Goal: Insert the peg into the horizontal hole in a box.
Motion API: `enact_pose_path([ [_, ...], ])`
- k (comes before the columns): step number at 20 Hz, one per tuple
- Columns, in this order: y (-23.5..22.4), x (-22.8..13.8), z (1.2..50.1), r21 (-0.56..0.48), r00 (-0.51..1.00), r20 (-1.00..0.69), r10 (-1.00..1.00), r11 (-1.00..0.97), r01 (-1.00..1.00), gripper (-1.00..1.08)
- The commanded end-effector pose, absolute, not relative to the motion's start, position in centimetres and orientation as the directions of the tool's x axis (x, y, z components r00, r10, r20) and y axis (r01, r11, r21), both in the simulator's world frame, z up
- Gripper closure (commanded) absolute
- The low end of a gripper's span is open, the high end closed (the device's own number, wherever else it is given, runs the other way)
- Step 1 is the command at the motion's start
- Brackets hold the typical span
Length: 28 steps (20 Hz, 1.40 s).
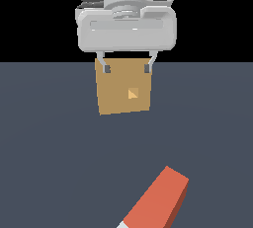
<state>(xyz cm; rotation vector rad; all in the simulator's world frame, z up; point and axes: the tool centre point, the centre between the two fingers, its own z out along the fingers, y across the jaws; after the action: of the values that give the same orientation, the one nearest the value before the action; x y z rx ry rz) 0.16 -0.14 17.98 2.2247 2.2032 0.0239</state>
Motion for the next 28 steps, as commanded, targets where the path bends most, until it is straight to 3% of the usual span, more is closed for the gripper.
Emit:
enact_pose_path([
  [1,-0.1,0.2,18.0,0.018,0.01,0.003,1.0,-0.01,1.0,-0.92],
  [10,-3.9,1.0,16.3,0.016,0.116,0.002,0.993,-0.116,0.993,-0.92],
  [22,-20.2,0.0,9.5,0.006,0.545,-0.001,0.839,-0.544,0.839,-0.92],
  [28,-25.2,-2.1,7.2,0.002,0.665,-0.001,0.747,-0.665,0.747,-0.92],
])
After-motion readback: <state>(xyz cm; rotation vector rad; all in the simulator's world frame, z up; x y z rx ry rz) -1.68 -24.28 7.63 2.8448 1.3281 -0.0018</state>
